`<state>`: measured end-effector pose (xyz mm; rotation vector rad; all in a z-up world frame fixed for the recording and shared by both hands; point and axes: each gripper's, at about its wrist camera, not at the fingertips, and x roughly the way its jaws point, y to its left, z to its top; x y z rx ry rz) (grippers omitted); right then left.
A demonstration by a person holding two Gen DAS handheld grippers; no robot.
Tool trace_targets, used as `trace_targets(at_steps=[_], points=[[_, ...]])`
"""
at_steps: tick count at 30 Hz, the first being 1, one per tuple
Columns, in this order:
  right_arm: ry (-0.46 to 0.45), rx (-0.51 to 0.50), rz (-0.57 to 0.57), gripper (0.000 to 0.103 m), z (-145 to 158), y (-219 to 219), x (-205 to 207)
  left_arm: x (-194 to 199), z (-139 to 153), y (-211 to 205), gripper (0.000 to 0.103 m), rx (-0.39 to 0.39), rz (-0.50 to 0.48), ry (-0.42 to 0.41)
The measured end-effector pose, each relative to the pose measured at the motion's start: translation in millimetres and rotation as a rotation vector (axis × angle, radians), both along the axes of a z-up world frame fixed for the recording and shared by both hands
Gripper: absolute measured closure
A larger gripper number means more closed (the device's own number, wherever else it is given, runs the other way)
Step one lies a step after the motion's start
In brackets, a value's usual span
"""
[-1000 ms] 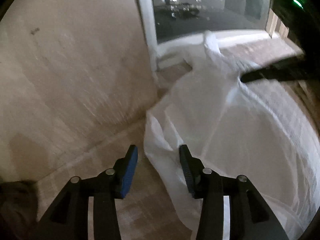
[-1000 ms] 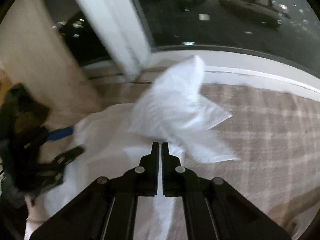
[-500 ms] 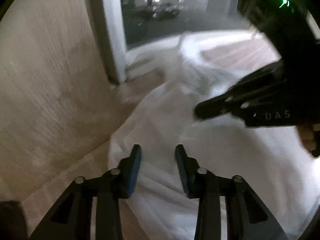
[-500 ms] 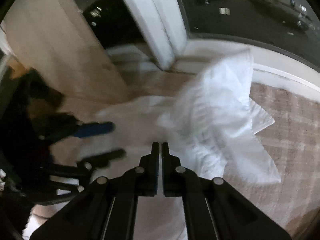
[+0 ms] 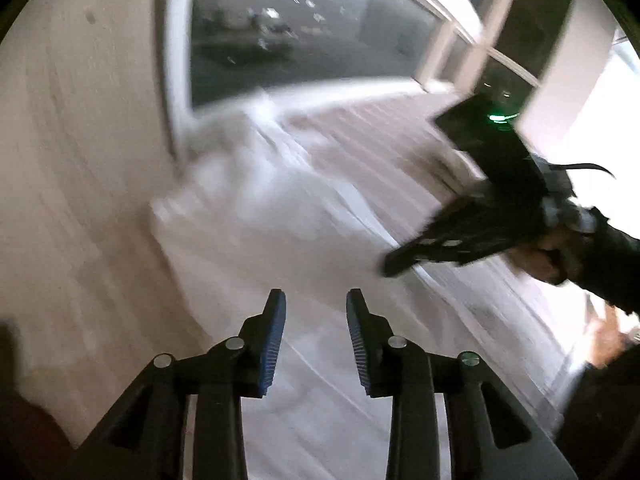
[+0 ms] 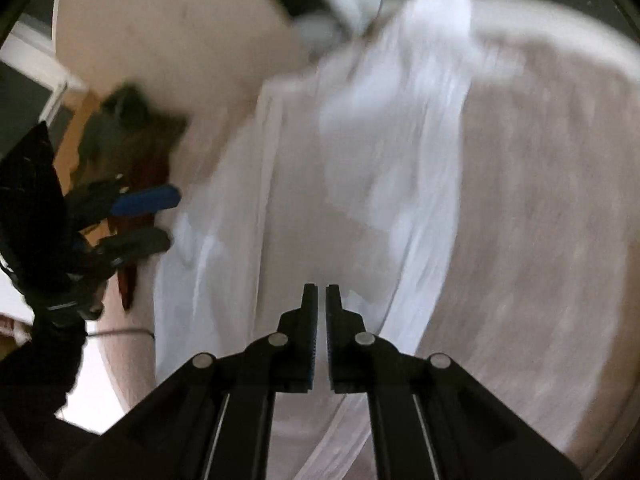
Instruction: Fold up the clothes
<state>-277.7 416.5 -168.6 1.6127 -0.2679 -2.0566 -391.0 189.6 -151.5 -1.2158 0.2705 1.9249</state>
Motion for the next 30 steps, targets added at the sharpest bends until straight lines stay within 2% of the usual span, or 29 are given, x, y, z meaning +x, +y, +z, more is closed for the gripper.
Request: trace_targets(at_steps=[1, 2, 3, 4, 5, 9, 11, 13, 14, 15, 17, 20, 23, 26, 30], points=[[0.001, 0.013, 0.004, 0.103, -6, -1, 8, 3, -12, 1, 0.071, -0.045, -0.001, -0.010], [0.031, 0.024, -0.007, 0.103, -5, 1, 11, 6, -31, 2, 0.072, -0.129, 0.016, -0.010], [0.045, 0.043, -0.027, 0.103, -3, 5, 14, 6, -38, 1, 0.078, -0.156, 0.034, -0.012], [0.038, 0.073, -0.057, 0.103, 3, 10, 18, 9, -31, -4, 0.081, -0.143, 0.064, -0.012], [0.053, 0.098, -0.076, 0.097, 15, 15, 27, 12, -22, -9, 0.081, -0.126, 0.094, -0.012], [0.125, 0.114, -0.048, 0.097, 62, 27, 91, 64, 35, -37, 0.078, -0.021, 0.091, 0.057], [0.131, 0.123, -0.057, 0.096, 71, 27, 125, 93, 57, -52, 0.076, 0.032, 0.083, 0.058], [0.123, 0.114, -0.107, 0.094, 70, 17, 156, 111, 70, -60, 0.067, 0.066, 0.086, 0.046], [0.120, 0.110, -0.132, 0.086, 69, 12, 172, 133, 85, -72, 0.064, 0.071, 0.090, 0.044], [0.116, 0.105, -0.156, 0.072, 68, 7, 188, 145, 88, -77, 0.061, 0.064, 0.098, 0.041], [0.114, 0.099, -0.223, 0.054, 61, 3, 214, 166, 87, -93, 0.057, 0.063, 0.136, -0.005], [0.080, 0.107, -0.319, 0.052, 51, 3, 262, 187, 55, -105, 0.057, 0.068, 0.182, -0.130], [-0.002, 0.101, -0.413, 0.052, 24, 6, 292, 211, 22, -113, 0.057, 0.034, 0.227, -0.226], [-0.015, 0.094, -0.447, 0.052, 15, 4, 306, 218, -6, -109, 0.057, 0.000, 0.242, -0.259], [0.001, 0.083, -0.495, 0.052, 12, 1, 319, 218, -24, -108, 0.057, 0.008, 0.271, -0.291]])
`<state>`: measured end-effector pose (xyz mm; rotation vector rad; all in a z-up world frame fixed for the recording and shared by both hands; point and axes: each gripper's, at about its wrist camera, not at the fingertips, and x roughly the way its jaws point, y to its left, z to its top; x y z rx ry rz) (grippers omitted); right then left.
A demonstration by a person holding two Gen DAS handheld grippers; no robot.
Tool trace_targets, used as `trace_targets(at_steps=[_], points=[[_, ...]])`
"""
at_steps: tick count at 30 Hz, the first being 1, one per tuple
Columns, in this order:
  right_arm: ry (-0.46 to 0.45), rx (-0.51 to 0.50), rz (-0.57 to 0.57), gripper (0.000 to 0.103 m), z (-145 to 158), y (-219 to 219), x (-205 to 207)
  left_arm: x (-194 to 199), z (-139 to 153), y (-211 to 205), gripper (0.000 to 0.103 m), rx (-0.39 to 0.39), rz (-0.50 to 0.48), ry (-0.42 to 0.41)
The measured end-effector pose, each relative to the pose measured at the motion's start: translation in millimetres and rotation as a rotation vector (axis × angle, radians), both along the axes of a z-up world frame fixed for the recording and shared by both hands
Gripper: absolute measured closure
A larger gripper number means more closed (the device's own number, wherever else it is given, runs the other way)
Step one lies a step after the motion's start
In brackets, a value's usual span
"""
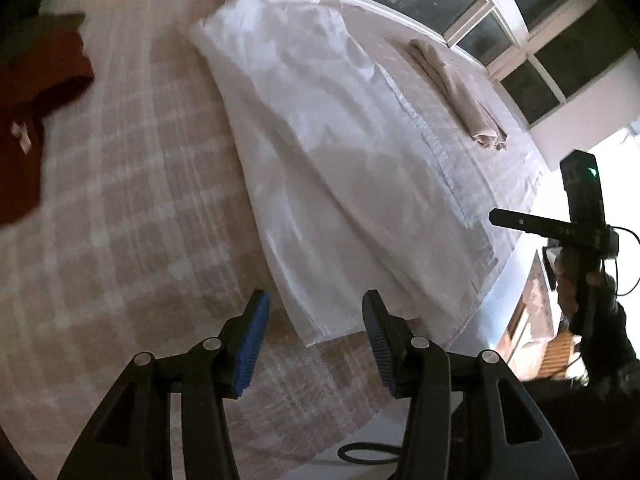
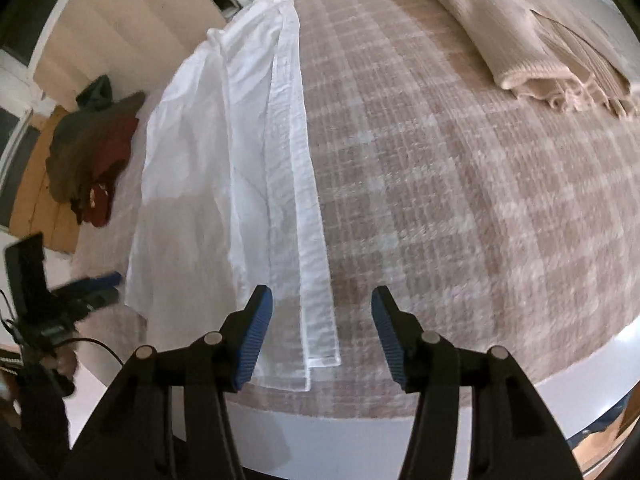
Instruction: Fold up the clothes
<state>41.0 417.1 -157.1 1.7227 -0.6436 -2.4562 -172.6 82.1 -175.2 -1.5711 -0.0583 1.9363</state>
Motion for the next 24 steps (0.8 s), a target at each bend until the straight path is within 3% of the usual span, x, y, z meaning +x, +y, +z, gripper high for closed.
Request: trace_targets(at_steps=[8, 12, 17, 20, 21, 24], points=[[-0.001, 0.083, -0.024, 0.048, -10, -9, 3, 1, -3, 2, 0.056, 0.010, -0.006, 0.015], [0.012, 0.129, 0.015, 0.047, -10, -22, 5, 3, -7, 5, 0.070, 0.022, -0.048, 0.011], [0.035, 0.067, -0.010, 0.047, 6, -25, 17, 8, 4, 1, 0.071, 0.047, -0.075, 0.054], [0.062, -0.008, 0.014, 0.047, 17, -36, 30, 26, 21, 14, 0.066, 0.085, -0.192, 0.116], [0.054, -0.006, 0.034, 0.047, 17, -42, 32, 36, 25, 23, 0.061, 0.085, -0.253, 0.143], [0.030, 0.029, 0.073, 0.047, 12, -57, 31, 62, 34, 48, 0.059, 0.066, -0.412, 0.216]])
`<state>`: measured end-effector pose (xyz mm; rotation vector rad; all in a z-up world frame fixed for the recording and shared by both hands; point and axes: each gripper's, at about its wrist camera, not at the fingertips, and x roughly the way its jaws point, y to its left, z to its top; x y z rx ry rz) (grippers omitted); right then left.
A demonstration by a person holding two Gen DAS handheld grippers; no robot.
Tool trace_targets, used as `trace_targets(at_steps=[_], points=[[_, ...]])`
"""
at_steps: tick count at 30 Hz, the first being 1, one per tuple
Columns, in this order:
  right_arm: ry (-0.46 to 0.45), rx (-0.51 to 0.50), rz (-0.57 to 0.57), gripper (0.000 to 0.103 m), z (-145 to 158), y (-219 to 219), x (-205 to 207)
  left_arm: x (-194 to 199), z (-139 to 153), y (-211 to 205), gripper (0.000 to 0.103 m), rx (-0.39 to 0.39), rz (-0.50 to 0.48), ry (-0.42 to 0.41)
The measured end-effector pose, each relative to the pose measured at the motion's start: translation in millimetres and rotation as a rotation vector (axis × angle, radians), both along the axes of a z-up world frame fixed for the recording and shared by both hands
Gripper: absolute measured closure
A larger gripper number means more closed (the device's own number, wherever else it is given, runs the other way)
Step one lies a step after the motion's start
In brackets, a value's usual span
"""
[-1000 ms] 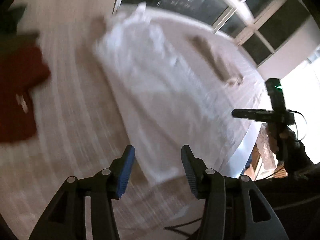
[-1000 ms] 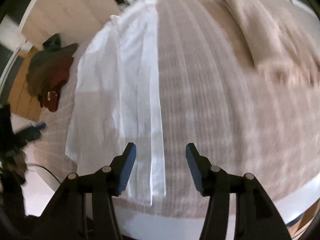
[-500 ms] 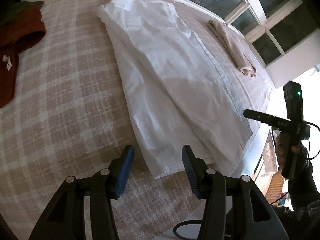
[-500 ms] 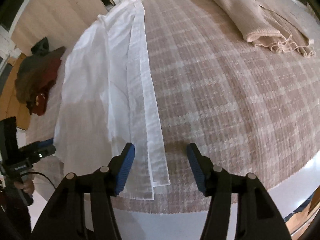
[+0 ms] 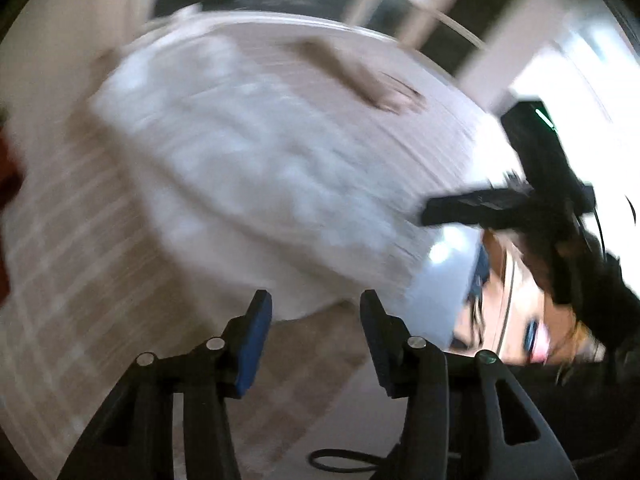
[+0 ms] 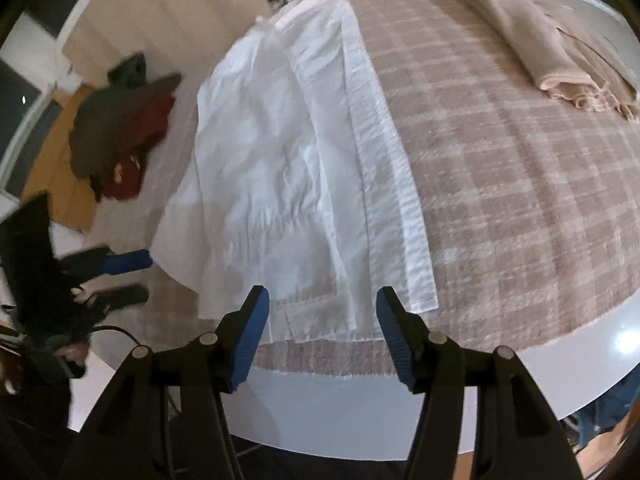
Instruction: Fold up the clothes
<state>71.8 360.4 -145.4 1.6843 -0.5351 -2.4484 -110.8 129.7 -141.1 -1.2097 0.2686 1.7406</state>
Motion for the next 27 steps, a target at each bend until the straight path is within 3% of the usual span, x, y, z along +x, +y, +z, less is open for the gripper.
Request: trace_targets(at_steps=[6, 11, 15, 17, 21, 27], points=[[0.030, 0.014, 0.018, 0.049, -4, -10, -22, 24, 7, 24, 0.059, -0.026, -0.130, 0.103], [0.018, 0.022, 0.074, 0.052, -6, -15, -26, 32, -11, 60, 0.059, -0.101, -0.239, 0.234], [0.006, 0.033, 0.111, 0.079, -12, -23, -33, 28, -28, 70, 0.065, -0.123, -0.258, 0.257], [0.008, 0.037, 0.124, 0.092, -13, -27, -37, 23, -32, 70, 0.082, -0.114, -0.256, 0.240], [0.013, -0.043, 0.115, 0.096, -14, -20, -44, 12, -29, 63, 0.101, -0.049, -0.231, 0.157], [0.009, -0.156, 0.065, 0.098, -9, 0, -46, 4, -17, 53, 0.103, 0.025, -0.195, 0.084]])
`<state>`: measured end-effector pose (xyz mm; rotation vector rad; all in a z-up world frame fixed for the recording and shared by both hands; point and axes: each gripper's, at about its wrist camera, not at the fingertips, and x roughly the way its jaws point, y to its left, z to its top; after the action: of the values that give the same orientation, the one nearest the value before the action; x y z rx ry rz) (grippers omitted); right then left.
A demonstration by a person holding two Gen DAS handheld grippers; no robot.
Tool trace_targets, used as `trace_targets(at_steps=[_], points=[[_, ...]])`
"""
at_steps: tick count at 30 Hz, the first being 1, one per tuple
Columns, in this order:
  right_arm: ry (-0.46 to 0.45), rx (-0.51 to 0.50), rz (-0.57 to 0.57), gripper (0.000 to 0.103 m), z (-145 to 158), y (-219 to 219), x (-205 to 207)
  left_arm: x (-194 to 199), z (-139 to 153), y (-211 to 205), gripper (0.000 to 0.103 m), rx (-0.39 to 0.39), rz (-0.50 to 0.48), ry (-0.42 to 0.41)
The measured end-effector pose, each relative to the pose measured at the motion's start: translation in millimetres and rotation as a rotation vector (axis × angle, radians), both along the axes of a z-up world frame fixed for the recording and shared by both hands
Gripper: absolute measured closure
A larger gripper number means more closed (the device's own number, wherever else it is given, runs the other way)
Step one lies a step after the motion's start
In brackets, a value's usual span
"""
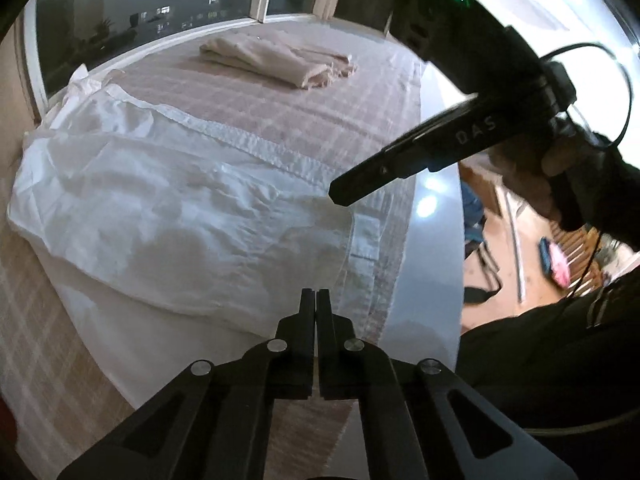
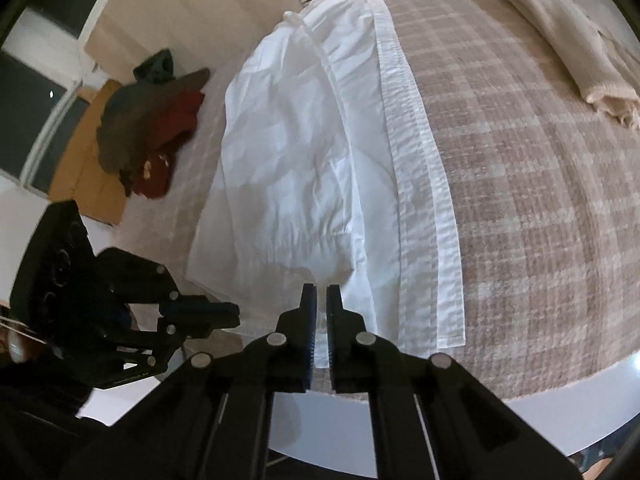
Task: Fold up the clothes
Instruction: 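Press the folded shirt edge flat with the left gripper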
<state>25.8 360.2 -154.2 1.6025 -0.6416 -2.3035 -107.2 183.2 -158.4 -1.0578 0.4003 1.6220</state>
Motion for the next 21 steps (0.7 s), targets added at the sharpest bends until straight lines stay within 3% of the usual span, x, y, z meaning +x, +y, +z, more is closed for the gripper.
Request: trace_targets(at_steps=[4, 7, 9, 12, 13, 16, 17, 18, 19, 21], points=[[-0.030, 0.033, 0.007, 0.097, 0, 4, 2, 1, 1, 0, 0.103, -0.006, -0.006, 0.004], [-0.079, 0.037, -0.008, 0.084, -3, 5, 5, 3, -1, 1, 0.103, -0.020, -0.010, 0.010], [-0.071, 0.098, 0.008, 0.077, -2, -1, 6, 10, -4, 4, 0.101, -0.043, -0.027, 0.058], [-0.074, 0.157, 0.056, 0.075, -7, -15, 0, 16, -10, 11, 0.076, -0.070, -0.063, 0.084], [-0.072, 0.160, 0.068, 0.075, -9, -19, -2, 18, -12, 13, 0.075, -0.082, -0.071, 0.103], [-0.065, 0.171, 0.100, 0.076, -13, -28, -6, 15, -26, 19, 0.077, -0.135, -0.077, 0.134], [-0.063, 0.168, 0.102, 0.083, -14, -28, -7, 13, -28, 19, 0.080, -0.136, -0.075, 0.136], [-0.062, 0.158, 0.096, 0.099, -15, -27, -7, 11, -27, 18, 0.085, -0.133, -0.073, 0.132], [-0.060, 0.151, 0.091, 0.099, -15, -26, -8, 9, -26, 17, 0.095, -0.127, -0.071, 0.118], [-0.051, 0.127, 0.082, 0.099, -11, -24, -8, 5, -23, 14, 0.099, -0.111, -0.065, 0.090]])
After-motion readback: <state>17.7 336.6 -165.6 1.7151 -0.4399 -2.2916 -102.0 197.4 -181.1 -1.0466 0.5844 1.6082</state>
